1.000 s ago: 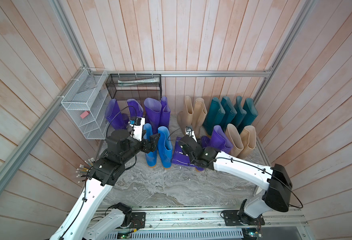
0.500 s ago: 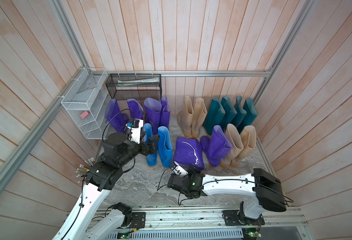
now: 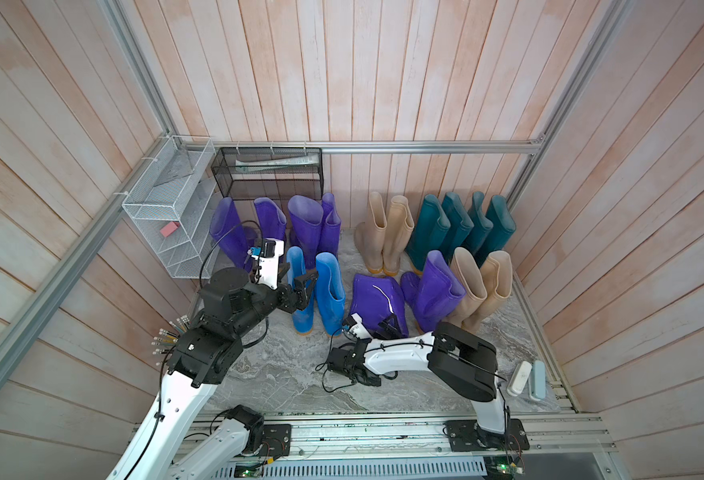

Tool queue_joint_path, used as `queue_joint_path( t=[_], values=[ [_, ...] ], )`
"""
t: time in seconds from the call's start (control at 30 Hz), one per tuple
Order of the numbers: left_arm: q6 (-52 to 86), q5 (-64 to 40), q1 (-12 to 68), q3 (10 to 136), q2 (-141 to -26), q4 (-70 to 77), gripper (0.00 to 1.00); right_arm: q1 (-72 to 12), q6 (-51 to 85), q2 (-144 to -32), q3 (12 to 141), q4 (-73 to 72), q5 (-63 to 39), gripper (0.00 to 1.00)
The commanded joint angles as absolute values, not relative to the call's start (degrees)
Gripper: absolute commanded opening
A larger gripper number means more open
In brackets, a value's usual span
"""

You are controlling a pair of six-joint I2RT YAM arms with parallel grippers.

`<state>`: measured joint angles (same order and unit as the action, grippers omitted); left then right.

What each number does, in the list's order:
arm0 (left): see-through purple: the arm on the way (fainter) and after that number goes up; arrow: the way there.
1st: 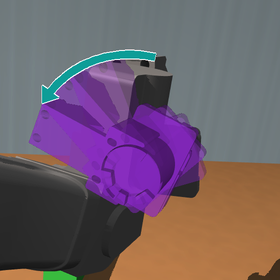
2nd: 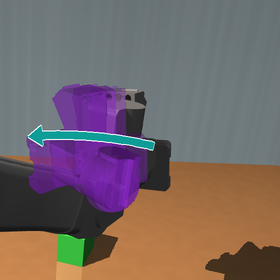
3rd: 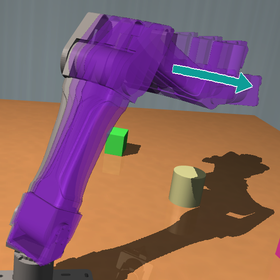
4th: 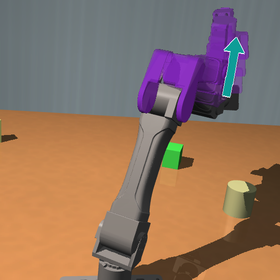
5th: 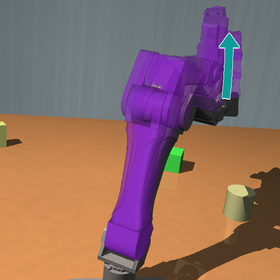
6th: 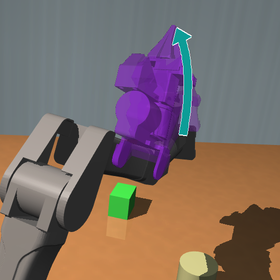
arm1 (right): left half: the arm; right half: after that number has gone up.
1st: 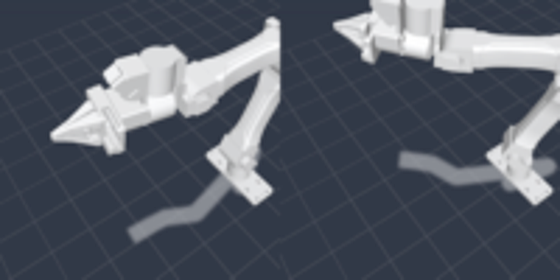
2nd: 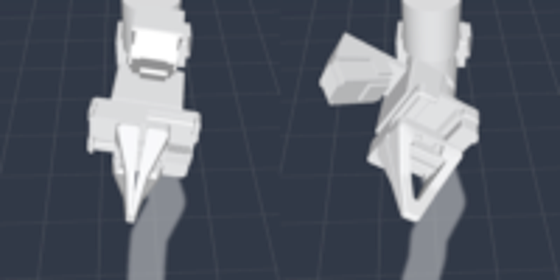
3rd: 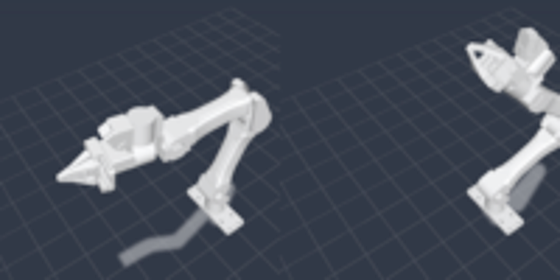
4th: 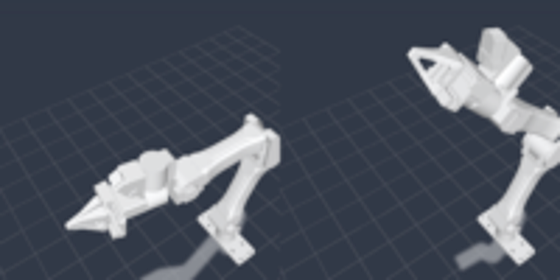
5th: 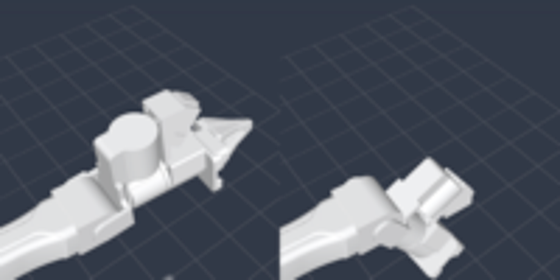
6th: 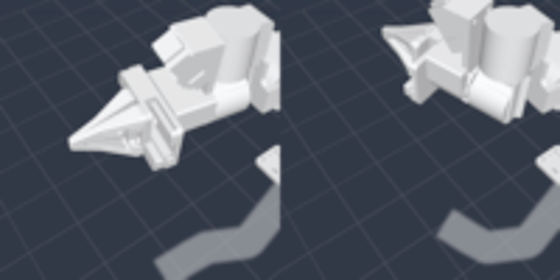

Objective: Match and arrange rain boots in pairs
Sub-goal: Adjust the rain boot at the center of the board.

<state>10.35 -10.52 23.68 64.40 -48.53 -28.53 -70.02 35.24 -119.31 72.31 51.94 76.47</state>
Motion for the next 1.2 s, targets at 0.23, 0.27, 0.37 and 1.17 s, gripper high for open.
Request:
queue_joint_path(
  t=[0.23,0.27,0.37,1.17],
  values=[
    [10.1,-10.9,23.7,65.7,-48.9,-28.2,0.84,-70.2,68.0,-121.9,80.4,79.7,85.5,0.31],
    [10.2,-10.9,23.7,65.9,-48.8,-28.2,0.84,-70.3,68.2,-120.8,80.1,79.7,85.4,0.26],
    [10.8,-12.2,23.7,66.6,-49.6,-27.9,0.84,-70.5,68.3,-117.2,79.5,79.7,84.9,0.13],
    [17.6,-15.8,35.1,76.3,-57.1,-35.2,0.80,-74.1,27.7,-83.5,60.0,19.4,56.3,0.00]
  ],
)
